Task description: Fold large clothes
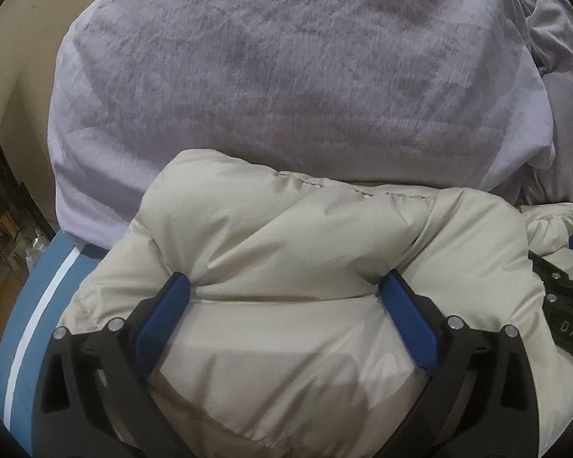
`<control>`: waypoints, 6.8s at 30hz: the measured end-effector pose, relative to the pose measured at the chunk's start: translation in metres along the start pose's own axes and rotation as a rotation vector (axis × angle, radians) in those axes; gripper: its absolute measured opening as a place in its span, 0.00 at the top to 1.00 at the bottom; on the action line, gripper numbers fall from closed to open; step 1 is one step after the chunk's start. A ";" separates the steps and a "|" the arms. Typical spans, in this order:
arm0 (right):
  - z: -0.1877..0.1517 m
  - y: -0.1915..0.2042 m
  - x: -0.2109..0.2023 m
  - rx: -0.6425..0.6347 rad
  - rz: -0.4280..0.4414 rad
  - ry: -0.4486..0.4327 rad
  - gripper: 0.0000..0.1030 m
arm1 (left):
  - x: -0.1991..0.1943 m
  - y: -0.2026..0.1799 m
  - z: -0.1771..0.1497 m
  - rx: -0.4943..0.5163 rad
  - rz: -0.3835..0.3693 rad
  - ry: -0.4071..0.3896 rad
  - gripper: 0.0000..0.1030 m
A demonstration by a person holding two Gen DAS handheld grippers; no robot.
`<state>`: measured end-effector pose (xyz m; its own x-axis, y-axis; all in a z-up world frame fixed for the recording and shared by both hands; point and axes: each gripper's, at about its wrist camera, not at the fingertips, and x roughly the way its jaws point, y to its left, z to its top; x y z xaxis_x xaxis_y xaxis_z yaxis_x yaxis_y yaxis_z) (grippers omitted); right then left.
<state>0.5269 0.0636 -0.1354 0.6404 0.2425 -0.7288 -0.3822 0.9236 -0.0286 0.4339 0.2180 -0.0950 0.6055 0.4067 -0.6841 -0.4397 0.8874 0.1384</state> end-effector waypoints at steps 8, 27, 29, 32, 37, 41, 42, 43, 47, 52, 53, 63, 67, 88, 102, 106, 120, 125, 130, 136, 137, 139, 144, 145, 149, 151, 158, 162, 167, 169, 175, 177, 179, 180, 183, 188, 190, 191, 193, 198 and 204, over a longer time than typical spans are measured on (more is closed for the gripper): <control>0.003 -0.040 -0.056 0.014 0.028 -0.107 0.16 | -0.048 0.005 -0.011 0.031 -0.001 -0.048 0.03; -0.037 -0.160 -0.045 0.137 -0.216 -0.062 0.16 | -0.033 0.025 -0.014 0.022 0.134 -0.039 0.03; -0.038 -0.160 -0.039 0.132 -0.228 -0.059 0.15 | -0.028 0.027 -0.014 0.010 0.130 -0.032 0.03; -0.037 -0.164 -0.036 0.130 -0.237 -0.049 0.13 | -0.019 0.032 -0.014 0.002 0.123 -0.012 0.03; -0.036 -0.166 -0.030 0.132 -0.242 -0.027 0.11 | -0.011 0.038 -0.016 -0.026 0.102 0.017 0.02; -0.038 -0.171 -0.029 0.135 -0.243 -0.018 0.11 | -0.011 0.039 -0.017 -0.022 0.107 0.015 0.02; -0.038 -0.172 -0.032 0.139 -0.244 -0.017 0.11 | -0.012 0.041 -0.016 -0.016 0.110 0.013 0.03; -0.039 -0.173 -0.037 0.146 -0.242 -0.016 0.11 | -0.016 0.041 -0.016 -0.007 0.109 0.007 0.04; -0.039 -0.172 -0.066 0.198 -0.169 -0.039 0.11 | -0.048 0.034 -0.019 0.009 0.025 -0.047 0.04; -0.029 -0.137 -0.101 0.162 -0.065 -0.105 0.11 | -0.092 0.009 -0.011 -0.009 -0.138 -0.099 0.04; -0.029 -0.128 -0.104 0.138 -0.057 -0.111 0.11 | -0.099 0.002 -0.010 -0.005 -0.172 -0.111 0.04; -0.041 -0.092 -0.079 0.078 -0.064 -0.078 0.06 | -0.072 -0.036 -0.025 0.023 -0.173 -0.054 0.03; -0.047 -0.095 -0.067 0.098 -0.058 -0.071 0.05 | -0.056 -0.041 -0.033 0.021 -0.185 -0.031 0.02; -0.061 -0.117 -0.037 0.150 -0.042 -0.050 0.01 | -0.026 -0.044 -0.043 0.001 -0.192 -0.010 0.02; -0.097 -0.198 -0.150 0.254 -0.082 -0.072 0.01 | -0.134 0.027 -0.079 -0.008 -0.130 -0.003 0.02; -0.118 -0.243 -0.174 0.362 -0.115 -0.048 0.01 | -0.154 0.058 -0.099 -0.053 -0.106 0.023 0.02; -0.178 -0.293 -0.146 0.665 0.078 0.102 0.12 | -0.122 0.089 -0.129 -0.216 -0.158 0.170 0.10; -0.178 -0.289 -0.139 0.687 0.138 0.096 0.21 | -0.101 0.094 -0.128 -0.310 -0.202 0.198 0.13; -0.178 -0.288 -0.133 0.699 0.154 0.073 0.23 | -0.091 0.097 -0.122 -0.357 -0.233 0.180 0.24; -0.182 -0.289 -0.131 0.720 0.177 0.033 0.40 | -0.087 0.103 -0.115 -0.412 -0.256 0.154 0.41; -0.181 -0.287 -0.132 0.709 0.173 0.021 0.47 | -0.088 0.103 -0.115 -0.417 -0.260 0.145 0.43; -0.179 -0.283 -0.138 0.682 0.168 -0.002 0.56 | -0.089 0.104 -0.114 -0.421 -0.261 0.135 0.52; -0.177 -0.280 -0.149 0.679 0.175 -0.037 0.66 | -0.100 0.108 -0.111 -0.426 -0.282 0.118 0.63; -0.178 -0.280 -0.151 0.683 0.180 -0.042 0.67 | -0.102 0.109 -0.111 -0.424 -0.284 0.116 0.64; -0.183 -0.279 -0.162 0.692 0.210 -0.051 0.68 | -0.115 0.116 -0.114 -0.413 -0.288 0.111 0.65; -0.187 -0.278 -0.168 0.691 0.227 -0.051 0.68 | -0.124 0.122 -0.120 -0.410 -0.290 0.112 0.65; -0.222 -0.261 -0.199 0.677 0.285 -0.037 0.68 | -0.163 0.153 -0.157 -0.396 -0.307 0.109 0.65; -0.246 -0.246 -0.215 0.676 0.312 -0.036 0.68 | -0.185 0.170 -0.180 -0.401 -0.306 0.105 0.64; -0.270 -0.232 -0.234 0.663 0.332 -0.033 0.68 | -0.211 0.188 -0.208 -0.408 -0.307 0.101 0.64; -0.275 -0.228 -0.241 0.654 0.334 -0.030 0.68 | -0.219 0.193 -0.219 -0.412 -0.310 0.099 0.64; -0.277 -0.224 -0.253 0.607 0.286 -0.010 0.59 | -0.222 0.198 -0.233 -0.437 -0.303 0.111 0.59; -0.277 -0.225 -0.257 0.604 0.262 -0.002 0.49 | -0.221 0.198 -0.234 -0.442 -0.291 0.112 0.55; -0.277 -0.228 -0.262 0.598 0.220 -0.006 0.41 | -0.222 0.198 -0.234 -0.437 -0.276 0.109 0.51; -0.275 -0.230 -0.269 0.585 0.166 -0.026 0.39 | -0.223 0.197 -0.234 -0.433 -0.267 0.107 0.46; -0.266 -0.235 -0.284 0.546 0.067 -0.079 0.33 | -0.225 0.197 -0.236 -0.430 -0.231 0.099 0.21; -0.241 -0.217 -0.295 0.446 0.032 -0.123 0.30 | -0.221 0.196 -0.234 -0.419 -0.226 0.116 0.14; -0.230 -0.195 -0.293 0.375 0.045 -0.131 0.28 | -0.219 0.194 -0.234 -0.422 -0.226 0.122 0.13; -0.226 -0.184 -0.291 0.343 0.056 -0.130 0.27 | -0.218 0.194 -0.234 -0.426 -0.227 0.127 0.13; -0.218 -0.158 -0.285 0.275 0.089 -0.116 0.27 | -0.215 0.194 -0.233 -0.436 -0.229 0.132 0.12; -0.210 -0.104 -0.264 0.164 0.154 -0.076 0.27 | -0.211 0.195 -0.231 -0.454 -0.220 0.133 0.08; -0.215 -0.075 -0.251 0.101 0.136 -0.066 0.23 | -0.205 0.195 -0.230 -0.473 -0.231 0.144 0.08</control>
<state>0.2516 -0.1306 -0.0971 0.6309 0.3829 -0.6748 -0.4018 0.9053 0.1381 0.0712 0.2577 -0.0927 0.6390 0.1495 -0.7546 -0.5770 0.7418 -0.3417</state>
